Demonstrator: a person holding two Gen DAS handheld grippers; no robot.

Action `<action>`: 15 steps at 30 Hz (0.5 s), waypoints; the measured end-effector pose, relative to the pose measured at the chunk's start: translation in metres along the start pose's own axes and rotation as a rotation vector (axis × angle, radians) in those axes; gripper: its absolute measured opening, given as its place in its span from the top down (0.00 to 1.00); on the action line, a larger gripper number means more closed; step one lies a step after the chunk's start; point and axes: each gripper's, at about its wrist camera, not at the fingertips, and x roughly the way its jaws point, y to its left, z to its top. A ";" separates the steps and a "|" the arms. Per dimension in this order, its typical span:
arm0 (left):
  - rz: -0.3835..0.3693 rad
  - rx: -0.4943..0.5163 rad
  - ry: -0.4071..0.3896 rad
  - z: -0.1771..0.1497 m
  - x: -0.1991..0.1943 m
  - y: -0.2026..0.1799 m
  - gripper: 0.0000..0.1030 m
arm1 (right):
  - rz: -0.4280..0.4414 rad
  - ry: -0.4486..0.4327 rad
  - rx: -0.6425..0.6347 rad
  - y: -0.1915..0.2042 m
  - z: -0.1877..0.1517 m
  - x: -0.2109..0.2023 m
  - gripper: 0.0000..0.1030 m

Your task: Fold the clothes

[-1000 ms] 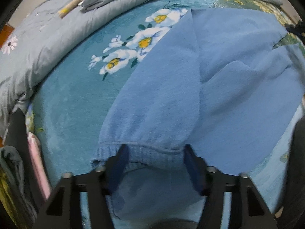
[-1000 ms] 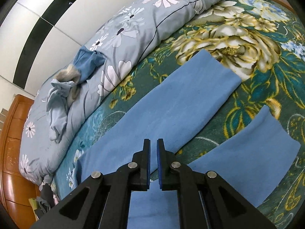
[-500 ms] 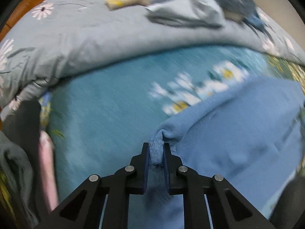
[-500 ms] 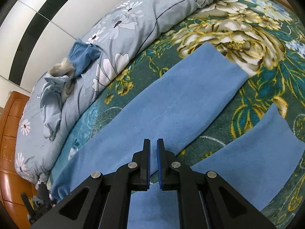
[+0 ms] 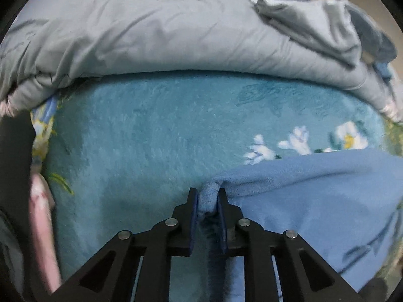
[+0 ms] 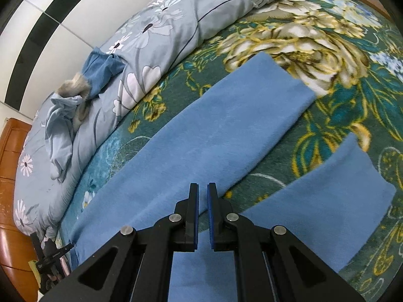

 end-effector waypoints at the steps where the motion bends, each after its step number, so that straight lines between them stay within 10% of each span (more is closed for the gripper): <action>1: -0.005 -0.006 -0.007 -0.004 -0.006 0.001 0.71 | 0.001 -0.002 0.005 -0.002 -0.001 -0.003 0.95; 7: -0.064 -0.148 -0.040 -0.044 -0.043 0.018 0.37 | 0.000 -0.047 0.051 -0.029 -0.011 -0.042 0.95; 15: -0.160 -0.460 -0.008 -0.128 -0.066 0.043 0.36 | -0.034 -0.112 0.200 -0.104 -0.038 -0.098 0.94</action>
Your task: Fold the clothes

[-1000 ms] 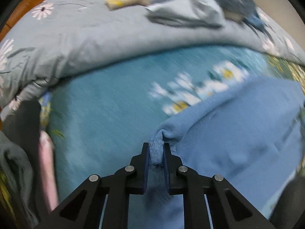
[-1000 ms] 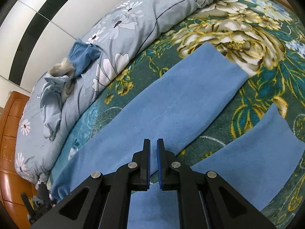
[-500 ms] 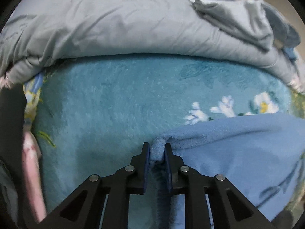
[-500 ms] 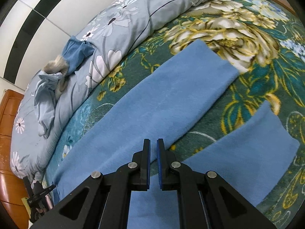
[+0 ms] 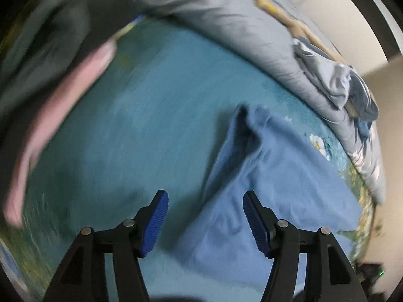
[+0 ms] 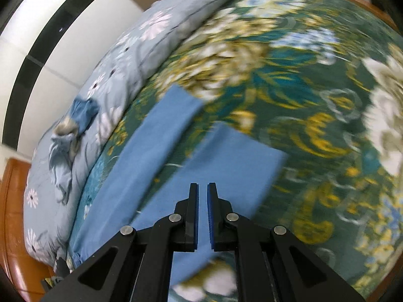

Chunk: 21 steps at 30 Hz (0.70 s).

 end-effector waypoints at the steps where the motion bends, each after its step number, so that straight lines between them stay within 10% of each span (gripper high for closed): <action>1: 0.001 -0.015 0.013 -0.008 -0.001 0.004 0.36 | -0.005 -0.003 0.016 -0.009 -0.001 -0.005 0.94; 14: 0.000 -0.179 0.167 -0.032 0.026 0.002 0.36 | 0.078 0.045 0.193 -0.060 -0.019 0.005 0.86; 21: -0.031 -0.278 0.123 -0.036 0.030 0.005 0.38 | 0.131 0.066 0.217 -0.051 -0.015 0.029 0.78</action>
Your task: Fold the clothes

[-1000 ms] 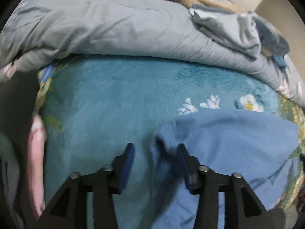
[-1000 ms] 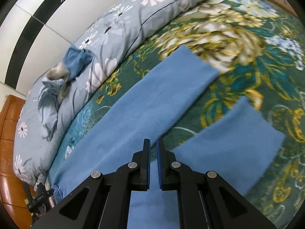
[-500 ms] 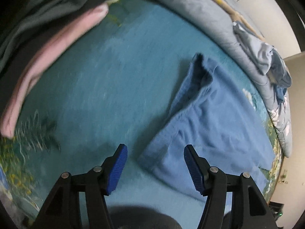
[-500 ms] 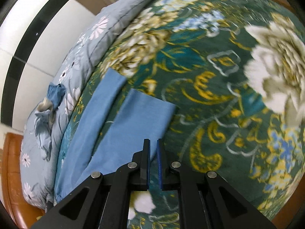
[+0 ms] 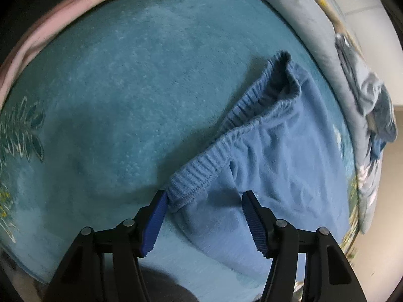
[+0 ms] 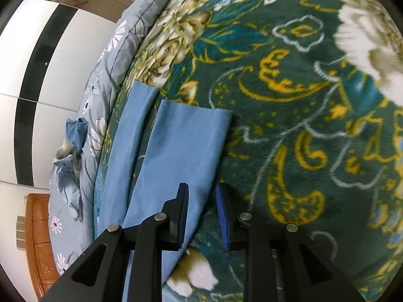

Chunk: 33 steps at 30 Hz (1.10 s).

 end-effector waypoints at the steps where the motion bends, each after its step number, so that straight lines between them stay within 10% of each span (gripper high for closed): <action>1: -0.011 -0.007 -0.008 -0.001 -0.001 0.002 0.39 | 0.010 0.003 0.003 0.002 0.000 0.003 0.78; 14: -0.135 -0.098 -0.100 -0.010 -0.024 0.017 0.85 | 0.147 -0.037 0.013 0.023 0.002 -0.008 0.96; 33: -0.376 -0.082 -0.171 0.011 -0.082 -0.015 0.88 | 0.277 -0.139 -0.116 0.094 0.032 -0.063 0.96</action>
